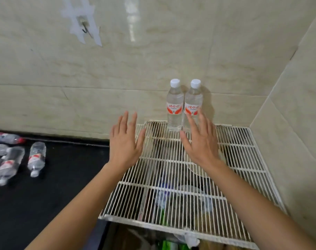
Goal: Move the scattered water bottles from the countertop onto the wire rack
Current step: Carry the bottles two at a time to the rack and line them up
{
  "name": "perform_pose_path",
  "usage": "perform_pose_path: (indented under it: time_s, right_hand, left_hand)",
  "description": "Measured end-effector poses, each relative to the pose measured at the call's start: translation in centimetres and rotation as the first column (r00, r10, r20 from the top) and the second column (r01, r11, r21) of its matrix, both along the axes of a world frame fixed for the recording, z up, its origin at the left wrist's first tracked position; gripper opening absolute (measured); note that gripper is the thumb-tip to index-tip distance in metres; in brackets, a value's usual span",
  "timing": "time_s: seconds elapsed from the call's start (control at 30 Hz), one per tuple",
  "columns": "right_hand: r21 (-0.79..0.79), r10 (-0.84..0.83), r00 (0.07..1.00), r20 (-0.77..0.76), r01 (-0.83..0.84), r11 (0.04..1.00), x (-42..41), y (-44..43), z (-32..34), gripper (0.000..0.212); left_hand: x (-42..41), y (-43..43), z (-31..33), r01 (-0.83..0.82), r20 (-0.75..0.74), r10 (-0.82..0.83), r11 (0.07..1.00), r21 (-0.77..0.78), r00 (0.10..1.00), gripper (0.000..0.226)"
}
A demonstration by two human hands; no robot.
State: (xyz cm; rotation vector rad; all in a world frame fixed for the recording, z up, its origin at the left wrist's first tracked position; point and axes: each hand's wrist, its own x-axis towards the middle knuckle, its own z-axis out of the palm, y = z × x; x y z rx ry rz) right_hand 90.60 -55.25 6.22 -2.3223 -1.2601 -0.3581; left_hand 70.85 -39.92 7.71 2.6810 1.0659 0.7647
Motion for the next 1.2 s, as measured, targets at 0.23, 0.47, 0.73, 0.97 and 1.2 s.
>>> perform_pose_path:
  time_s: [0.23,0.47,0.73,0.97,1.2]
  right_hand:
    - [-0.135,0.308,0.951,-0.032,-0.309,0.941,-8.8,5.0,-2.4,0.072]
    - [-0.104,0.481,0.876,0.032,-0.476,0.873,-22.0,10.4,1.4,0.070]
    - [-0.171,0.581,0.807,0.104,-0.561,0.810,-42.5,18.6,-0.6,0.068]
    - [-0.401,0.666,0.741,0.084,-0.586,0.704,-54.5,23.8,-2.8,0.068]
    - [-0.442,0.569,0.822,0.032,-0.498,0.746,-54.8,29.6,-4.9,0.067]
  left_hand:
    - [-13.5,-2.8,-1.8,-0.344,-0.165,0.348,0.937,0.056,0.923,0.063]
    - [-27.8,-0.4,1.7,-0.504,-0.082,0.520,0.848,0.162,0.850,0.063]
    - [-50.1,3.0,-0.4,-0.559,-0.143,0.583,0.811,0.173,0.800,0.066]
    - [-63.9,7.3,-2.1,-0.551,-0.296,0.565,0.823,0.137,0.770,0.070]
    - [-65.6,15.2,-5.1,-0.521,-0.336,0.500,0.853,0.033,0.798,0.067]
